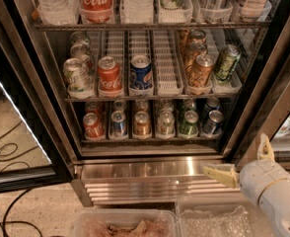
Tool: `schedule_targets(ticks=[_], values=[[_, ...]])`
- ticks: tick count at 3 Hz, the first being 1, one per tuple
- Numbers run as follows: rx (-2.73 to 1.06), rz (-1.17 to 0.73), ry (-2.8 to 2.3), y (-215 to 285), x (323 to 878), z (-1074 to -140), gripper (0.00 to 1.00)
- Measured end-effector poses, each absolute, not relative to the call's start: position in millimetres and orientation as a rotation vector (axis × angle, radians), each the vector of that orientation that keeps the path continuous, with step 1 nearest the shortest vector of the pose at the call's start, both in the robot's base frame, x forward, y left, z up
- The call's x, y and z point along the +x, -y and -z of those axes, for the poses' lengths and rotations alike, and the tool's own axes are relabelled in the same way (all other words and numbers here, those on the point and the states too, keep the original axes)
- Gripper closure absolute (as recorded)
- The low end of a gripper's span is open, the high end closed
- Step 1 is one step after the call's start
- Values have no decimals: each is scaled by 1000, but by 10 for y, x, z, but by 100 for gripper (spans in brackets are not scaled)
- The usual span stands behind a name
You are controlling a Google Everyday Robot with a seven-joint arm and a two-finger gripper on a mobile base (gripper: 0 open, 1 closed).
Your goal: Pick pepsi can from bottom shelf of fridge
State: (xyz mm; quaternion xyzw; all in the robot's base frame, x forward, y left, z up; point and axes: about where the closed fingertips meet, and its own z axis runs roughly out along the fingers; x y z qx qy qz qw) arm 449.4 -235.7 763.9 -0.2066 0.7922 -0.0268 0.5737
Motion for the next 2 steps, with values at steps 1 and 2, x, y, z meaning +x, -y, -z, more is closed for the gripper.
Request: schedule_targets(ticks=[1, 2], values=[[-385, 87, -1869, 2376, 4412, -7352, 0], [-319, 95, -1822, 2177, 4375, -7235, 0]])
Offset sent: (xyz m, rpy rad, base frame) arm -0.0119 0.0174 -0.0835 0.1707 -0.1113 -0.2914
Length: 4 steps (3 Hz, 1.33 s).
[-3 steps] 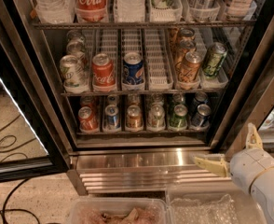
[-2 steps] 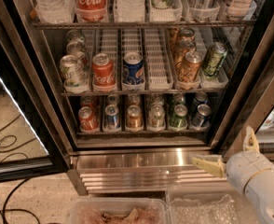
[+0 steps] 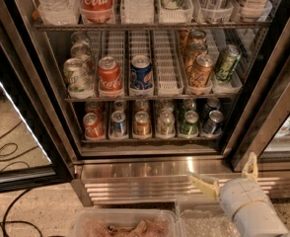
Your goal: Pick pepsi can from bottom shelf of fridge
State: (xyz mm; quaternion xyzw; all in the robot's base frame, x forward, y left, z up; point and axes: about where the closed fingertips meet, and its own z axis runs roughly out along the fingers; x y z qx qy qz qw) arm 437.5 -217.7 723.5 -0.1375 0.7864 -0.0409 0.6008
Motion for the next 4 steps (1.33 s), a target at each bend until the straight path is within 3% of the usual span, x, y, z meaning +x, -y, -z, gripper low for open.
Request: schedule_targets(ticks=[4], values=[[-171, 12, -1769, 2047, 4479, -6490, 0]])
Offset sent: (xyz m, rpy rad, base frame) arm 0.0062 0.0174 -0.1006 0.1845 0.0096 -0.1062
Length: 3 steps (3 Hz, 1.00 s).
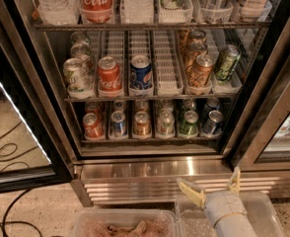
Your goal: Pick pepsi can from bottom shelf of fridge
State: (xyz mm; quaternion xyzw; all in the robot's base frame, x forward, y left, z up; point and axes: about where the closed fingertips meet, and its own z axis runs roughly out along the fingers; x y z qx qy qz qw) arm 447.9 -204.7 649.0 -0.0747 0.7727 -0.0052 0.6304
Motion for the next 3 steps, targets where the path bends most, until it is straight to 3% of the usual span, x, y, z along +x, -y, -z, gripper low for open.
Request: schedule_targets(ticks=[3], values=[[-224, -41, -1497, 1883, 4719, -6008, 0]])
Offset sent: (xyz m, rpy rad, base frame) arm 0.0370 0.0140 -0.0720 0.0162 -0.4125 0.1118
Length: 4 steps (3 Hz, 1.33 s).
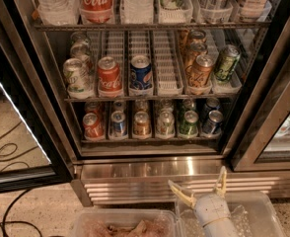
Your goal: Pick pepsi can from bottom shelf of fridge
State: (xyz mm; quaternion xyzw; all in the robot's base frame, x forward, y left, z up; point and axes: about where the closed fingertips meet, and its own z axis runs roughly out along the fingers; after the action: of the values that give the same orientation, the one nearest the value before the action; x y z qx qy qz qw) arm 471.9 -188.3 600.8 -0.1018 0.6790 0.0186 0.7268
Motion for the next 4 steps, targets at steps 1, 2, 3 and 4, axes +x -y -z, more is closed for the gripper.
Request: schedule_targets(ticks=[1, 2, 3, 4], values=[[-219, -43, -1501, 1887, 4722, -6000, 0], [-163, 1, -1485, 1942, 4828, -5911, 0], [-53, 113, -1419, 2148, 5061, -5927, 0], [-16, 130, -1402, 2110, 5035, -5799, 0]])
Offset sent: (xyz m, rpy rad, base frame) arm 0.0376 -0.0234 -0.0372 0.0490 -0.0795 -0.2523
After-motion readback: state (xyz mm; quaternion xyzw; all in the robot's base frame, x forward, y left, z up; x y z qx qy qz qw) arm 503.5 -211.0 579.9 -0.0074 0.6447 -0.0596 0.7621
